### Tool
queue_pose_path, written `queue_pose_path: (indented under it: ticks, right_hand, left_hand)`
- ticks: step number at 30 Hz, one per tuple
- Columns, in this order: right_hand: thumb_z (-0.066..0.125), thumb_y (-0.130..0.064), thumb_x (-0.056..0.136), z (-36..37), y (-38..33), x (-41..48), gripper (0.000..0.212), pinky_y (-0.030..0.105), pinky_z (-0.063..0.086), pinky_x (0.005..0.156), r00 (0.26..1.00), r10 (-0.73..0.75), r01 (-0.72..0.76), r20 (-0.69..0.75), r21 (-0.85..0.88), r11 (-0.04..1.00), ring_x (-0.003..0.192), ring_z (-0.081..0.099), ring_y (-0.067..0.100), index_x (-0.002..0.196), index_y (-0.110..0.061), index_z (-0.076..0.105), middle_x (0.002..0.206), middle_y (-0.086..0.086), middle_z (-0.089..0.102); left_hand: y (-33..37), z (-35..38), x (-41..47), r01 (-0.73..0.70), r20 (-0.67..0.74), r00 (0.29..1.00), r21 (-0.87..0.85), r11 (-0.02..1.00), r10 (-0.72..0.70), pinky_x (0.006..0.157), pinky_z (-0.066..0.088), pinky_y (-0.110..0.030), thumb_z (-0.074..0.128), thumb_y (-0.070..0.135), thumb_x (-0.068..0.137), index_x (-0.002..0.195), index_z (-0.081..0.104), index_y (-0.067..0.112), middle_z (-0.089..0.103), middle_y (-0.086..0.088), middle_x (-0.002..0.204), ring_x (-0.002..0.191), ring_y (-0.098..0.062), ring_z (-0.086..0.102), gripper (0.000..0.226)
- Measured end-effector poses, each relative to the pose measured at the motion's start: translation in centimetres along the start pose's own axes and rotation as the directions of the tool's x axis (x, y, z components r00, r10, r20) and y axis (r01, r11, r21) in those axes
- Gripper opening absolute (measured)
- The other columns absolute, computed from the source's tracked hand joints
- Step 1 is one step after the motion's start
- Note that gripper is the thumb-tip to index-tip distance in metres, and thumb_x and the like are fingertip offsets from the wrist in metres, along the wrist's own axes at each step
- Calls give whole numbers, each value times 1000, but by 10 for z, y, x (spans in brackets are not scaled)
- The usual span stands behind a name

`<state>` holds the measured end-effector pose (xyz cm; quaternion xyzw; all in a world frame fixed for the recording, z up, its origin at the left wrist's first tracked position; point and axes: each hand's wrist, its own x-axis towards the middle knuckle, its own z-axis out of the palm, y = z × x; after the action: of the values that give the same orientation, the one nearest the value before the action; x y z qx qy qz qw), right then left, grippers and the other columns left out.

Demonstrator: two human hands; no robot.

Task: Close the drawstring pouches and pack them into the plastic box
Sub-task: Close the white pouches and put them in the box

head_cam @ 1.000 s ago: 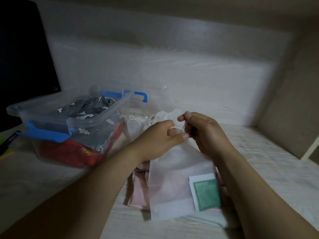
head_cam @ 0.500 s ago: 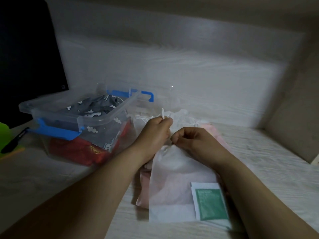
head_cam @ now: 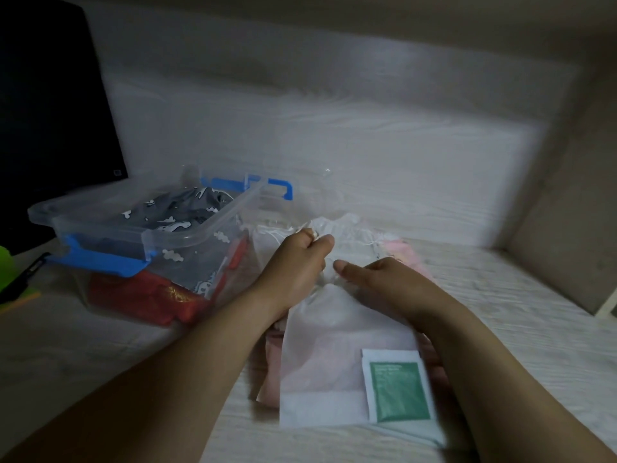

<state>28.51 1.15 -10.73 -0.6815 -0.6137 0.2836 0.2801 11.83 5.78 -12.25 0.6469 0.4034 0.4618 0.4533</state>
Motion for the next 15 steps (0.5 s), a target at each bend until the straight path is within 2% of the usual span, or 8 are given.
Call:
queue_pose_path:
  ticks: [3,5,7,8,10,12,15]
  right_hand:
    - [75,-54,85,3,1,-2,54,30,45,68,989,-46,23,142,161,987,61,53,16,68,-4,69,64,8,57]
    - [78,-37,87,6,1,1,37,34,50,75,981,-82,28,176,289,957,72,60,21,81,-1,78,76,19,69]
    - [73,-13,91,9,2,3,20,33,55,80,974,-119,23,192,444,896,81,67,26,95,6,78,89,21,74]
    - [69,-4,92,9,4,5,20,32,58,83,971,-139,20,194,514,858,86,70,29,102,12,74,97,24,75]
    - [62,1,95,10,5,8,24,30,58,93,966,-184,38,179,607,794,102,71,32,112,17,69,112,27,73]
    - [58,-1,97,8,5,11,21,29,55,98,970,-200,71,134,635,769,110,71,27,108,8,73,115,20,75]
    - [51,-1,99,4,1,13,28,27,52,97,972,-207,77,112,679,730,97,71,17,87,-5,76,95,4,78]
  left_hand:
    - [2,2,0,3,-5,1000,-17,1000,-3,58,32,-34,48,26,104,78,43,13,37,-6,63,53,-12,33,29]
    - [2,3,0,-16,-10,1000,-27,1000,16,57,30,-35,45,27,106,75,40,14,34,-11,65,53,-13,30,34]
    - [2,3,0,-37,-22,999,-35,999,36,57,30,-35,43,30,107,72,38,17,35,-10,65,53,-13,31,38]
    - [1,3,1,-49,-37,998,-35,998,48,59,32,-36,43,32,107,70,38,18,37,-7,63,53,-14,32,40]
    - [2,2,0,-75,-71,995,-24,997,73,64,35,-38,42,34,108,70,41,14,39,-7,62,57,-17,36,43]
    - [4,1,-2,-92,-99,991,-4,996,91,63,34,-36,40,34,109,70,43,6,38,-11,64,58,-18,35,48]
    - [5,-1,-3,-98,-104,990,-14,995,96,52,29,-28,37,34,111,69,35,-2,31,-12,64,56,-20,27,55]
